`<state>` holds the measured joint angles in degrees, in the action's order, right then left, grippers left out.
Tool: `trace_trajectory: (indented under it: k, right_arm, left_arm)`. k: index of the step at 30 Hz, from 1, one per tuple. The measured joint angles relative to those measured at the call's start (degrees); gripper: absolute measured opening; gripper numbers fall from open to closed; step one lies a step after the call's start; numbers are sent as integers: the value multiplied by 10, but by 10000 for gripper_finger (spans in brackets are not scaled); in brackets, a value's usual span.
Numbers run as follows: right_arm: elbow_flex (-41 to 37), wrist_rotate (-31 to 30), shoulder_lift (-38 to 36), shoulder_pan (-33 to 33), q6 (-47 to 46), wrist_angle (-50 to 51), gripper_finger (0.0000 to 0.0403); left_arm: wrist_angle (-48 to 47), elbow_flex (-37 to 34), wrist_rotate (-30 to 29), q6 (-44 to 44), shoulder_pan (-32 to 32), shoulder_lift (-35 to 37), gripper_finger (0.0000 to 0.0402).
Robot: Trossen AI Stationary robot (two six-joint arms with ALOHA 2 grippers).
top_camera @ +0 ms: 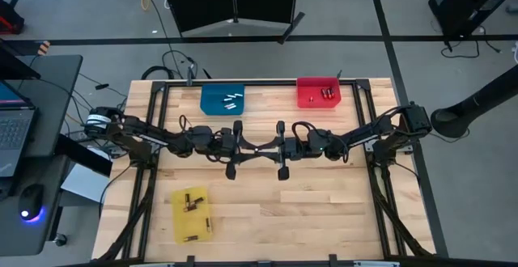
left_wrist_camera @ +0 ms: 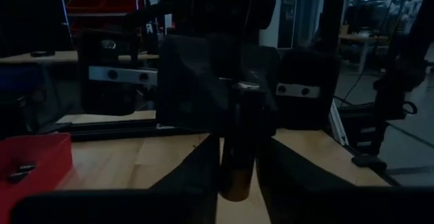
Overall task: Sort batteries
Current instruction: Put the black-brown battery into the yellow bin
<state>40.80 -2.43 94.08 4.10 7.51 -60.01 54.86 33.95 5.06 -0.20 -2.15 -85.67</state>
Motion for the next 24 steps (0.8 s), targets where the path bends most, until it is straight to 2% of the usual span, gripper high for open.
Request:
trace_trajectory:
  k: [4, 6, 14, 19, 24]
  right_arm:
    - [0, 0, 0, 0, -5, -1, 54]
    - [0, -1, 0, 0, -7, -1, 59]
    - [4, -49, 0, 0, 1, -5, 150]
    - [4, -62, -18, -1, 5, -4, 180]
    - [5, -88, -45, -1, 26, 28, 176]
  left_arm:
    - [-1, 0, 0, 19, 0, 0, 56]
    - [-2, 0, -1, 19, 0, 0, 55]
    - [-28, 0, -13, 32, 0, 19, 55]
    - [-123, 0, -39, 66, -6, 81, 55]
    - [-278, 9, -56, 81, -35, 162, 55]
